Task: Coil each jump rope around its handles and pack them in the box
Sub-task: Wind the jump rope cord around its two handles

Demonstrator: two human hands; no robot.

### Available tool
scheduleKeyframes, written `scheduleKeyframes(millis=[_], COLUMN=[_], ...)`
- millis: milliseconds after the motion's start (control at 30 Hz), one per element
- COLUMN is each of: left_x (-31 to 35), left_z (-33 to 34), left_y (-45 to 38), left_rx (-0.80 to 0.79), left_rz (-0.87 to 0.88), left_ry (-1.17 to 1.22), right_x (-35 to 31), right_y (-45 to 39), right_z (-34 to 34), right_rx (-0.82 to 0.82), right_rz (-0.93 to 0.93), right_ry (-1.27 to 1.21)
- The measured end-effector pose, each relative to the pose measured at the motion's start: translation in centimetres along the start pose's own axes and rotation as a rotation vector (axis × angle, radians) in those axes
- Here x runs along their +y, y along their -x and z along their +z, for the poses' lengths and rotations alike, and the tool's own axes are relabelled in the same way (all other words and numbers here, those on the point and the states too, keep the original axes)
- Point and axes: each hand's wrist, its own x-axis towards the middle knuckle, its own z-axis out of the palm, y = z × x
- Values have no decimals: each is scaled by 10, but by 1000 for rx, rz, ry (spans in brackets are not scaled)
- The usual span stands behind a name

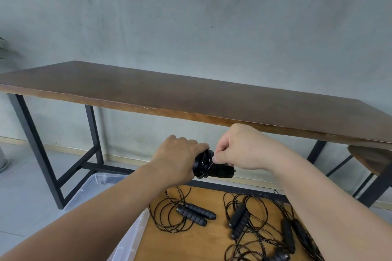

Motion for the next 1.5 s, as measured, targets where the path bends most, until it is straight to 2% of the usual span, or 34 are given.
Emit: scheduleKeyframes(millis=[233,367,433,533,633,800,1000,1200,1367,1500], left_x=[3,8,8,7,8,12,16,19,15,10], left_z=[-7,-11,-14,-16,-13,-3,9,15,22,32], left_y=[9,17,21,24,26,31,30,29,24,23], left_rx=[-91,-232,-262,-244,-247,-286,-254,-255,-186,-145], left_rz=[147,127,97,49,4,-7,-43,-100,-139,-212], left_ry=[229,510,673,847,905,1015,1087,1156,1222,1123], right_x=[16,31,39,52,58,67,71,74,70,61], right_y=[-10,-13,-13,-17,-15,-9,-4,-1,5,10], right_z=[-8,-7,-1,16,34,61,84,96,107,120], right_rx=[-100,-159,-167,-137,-98,-144,20,87,38,34], right_rz=[-54,-48,-37,-50,3,78,115,87,186,254], right_ry=[-156,-327,-467,-804,-1055,-1288,-1394,-1348,-1364,-1301])
